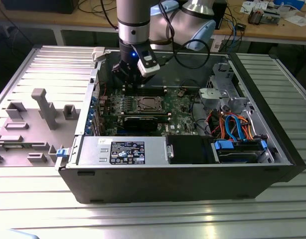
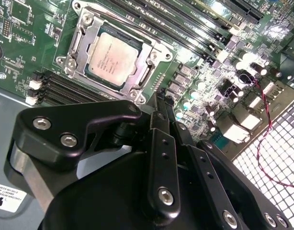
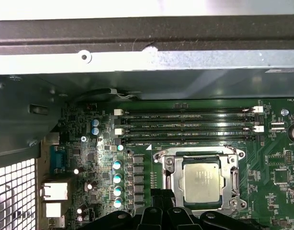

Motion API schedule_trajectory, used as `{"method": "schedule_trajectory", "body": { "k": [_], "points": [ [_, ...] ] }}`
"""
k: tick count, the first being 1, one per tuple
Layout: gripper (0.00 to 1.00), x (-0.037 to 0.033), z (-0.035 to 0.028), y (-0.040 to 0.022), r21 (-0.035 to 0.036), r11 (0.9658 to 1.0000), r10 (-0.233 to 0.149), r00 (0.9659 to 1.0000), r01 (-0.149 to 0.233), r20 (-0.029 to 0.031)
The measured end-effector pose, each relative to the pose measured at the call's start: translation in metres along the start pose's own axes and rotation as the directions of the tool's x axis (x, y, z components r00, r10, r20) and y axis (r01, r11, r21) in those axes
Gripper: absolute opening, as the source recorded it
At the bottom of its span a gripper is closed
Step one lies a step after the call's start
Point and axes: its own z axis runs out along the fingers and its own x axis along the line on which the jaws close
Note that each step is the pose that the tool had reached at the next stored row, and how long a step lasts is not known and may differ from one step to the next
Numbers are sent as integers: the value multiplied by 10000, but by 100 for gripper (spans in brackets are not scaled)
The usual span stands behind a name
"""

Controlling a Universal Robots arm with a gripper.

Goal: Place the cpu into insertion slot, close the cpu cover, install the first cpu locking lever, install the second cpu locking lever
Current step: 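Install the first cpu locking lever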

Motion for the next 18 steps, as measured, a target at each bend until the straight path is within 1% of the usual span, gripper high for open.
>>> {"method": "schedule_trajectory", "body": {
  "k": [2, 5, 6, 8, 10, 11, 15, 18],
  "points": [
    [11, 7, -7, 8, -1, 10000, -1, 10000, 1, 2],
    [11, 48, -16, 25, 0, 10000, -1, 10000, 1, 12],
    [11, 73, -20, 36, 2, 10000, -2, 10000, 2, 18],
    [11, 93, -23, 48, 1, 10000, -2, 10000, 2, 24],
    [11, 118, -32, 83, -1, 10000, -1, 10000, 1, 33],
    [11, 124, -39, 106, 0, 10000, -1, 10000, 1, 34],
    [11, 146, -51, 165, 0, 10000, -2, 10000, 2, 41],
    [11, 159, -53, 225, -7, 10000, -4, 10000, 4, 42]
  ]
}}
